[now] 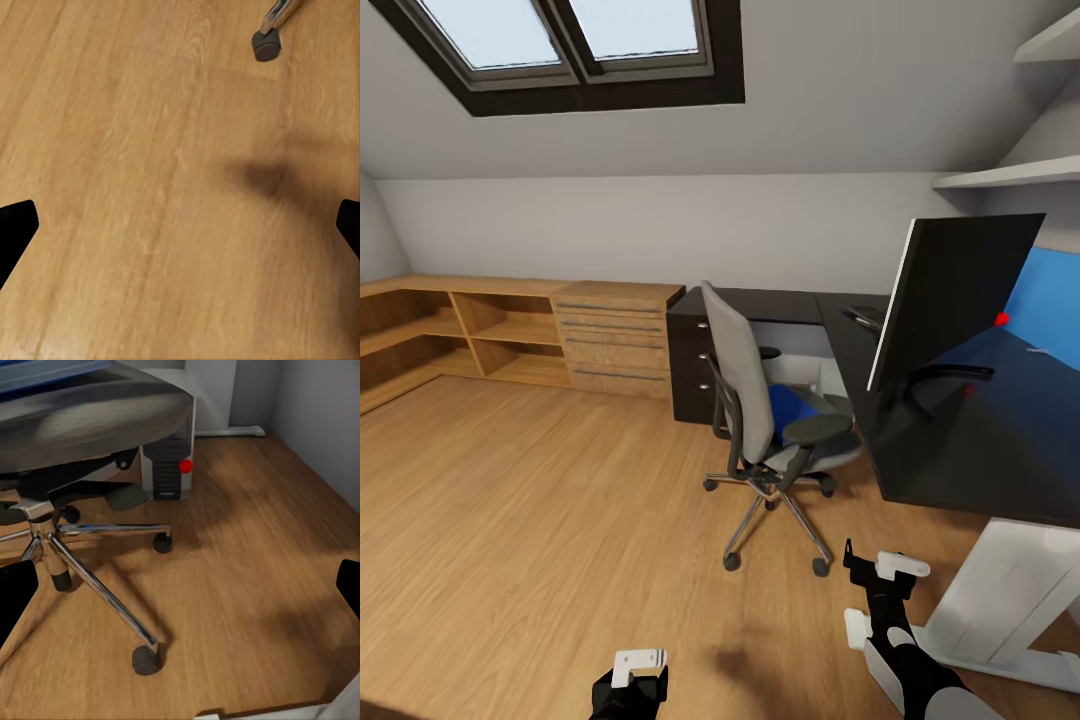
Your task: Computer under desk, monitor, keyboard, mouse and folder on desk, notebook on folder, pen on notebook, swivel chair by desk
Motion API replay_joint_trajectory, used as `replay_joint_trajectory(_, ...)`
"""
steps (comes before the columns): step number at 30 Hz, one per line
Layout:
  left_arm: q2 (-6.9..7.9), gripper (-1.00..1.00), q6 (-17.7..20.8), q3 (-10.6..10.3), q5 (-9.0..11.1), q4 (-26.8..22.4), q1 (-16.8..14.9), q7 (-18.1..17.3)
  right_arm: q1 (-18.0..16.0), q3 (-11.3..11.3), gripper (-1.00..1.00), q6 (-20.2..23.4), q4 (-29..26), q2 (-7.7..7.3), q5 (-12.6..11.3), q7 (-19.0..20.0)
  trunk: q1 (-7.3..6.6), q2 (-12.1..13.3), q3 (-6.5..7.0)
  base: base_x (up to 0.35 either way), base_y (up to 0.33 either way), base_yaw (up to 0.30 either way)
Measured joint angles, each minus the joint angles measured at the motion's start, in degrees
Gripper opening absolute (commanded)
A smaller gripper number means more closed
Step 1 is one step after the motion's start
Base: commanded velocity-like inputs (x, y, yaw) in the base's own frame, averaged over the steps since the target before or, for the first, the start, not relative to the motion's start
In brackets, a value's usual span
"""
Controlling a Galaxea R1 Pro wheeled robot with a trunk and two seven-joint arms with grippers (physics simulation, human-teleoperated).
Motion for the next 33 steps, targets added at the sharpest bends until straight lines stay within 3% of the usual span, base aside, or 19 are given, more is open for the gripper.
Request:
replay_joint_trajectory(4,0.0,1.0,0.0,0.0,0.0,0.0,0.0,0.0,0.0,0.0,1.0,0.0,0.0,0.0,0.0,0.0,0.0,0.0,0.0,0.009,-0.007,0.0)
replay_joint_trajectory(33,0.0,1.0,-0.1,0.0,-0.1,0.0,0.0,0.0,0.0,0.0,1.0,-0.1,0.0,0.0,0.0,0.1,5.93,-10.8,-4.85,0.001,0.0,0.0)
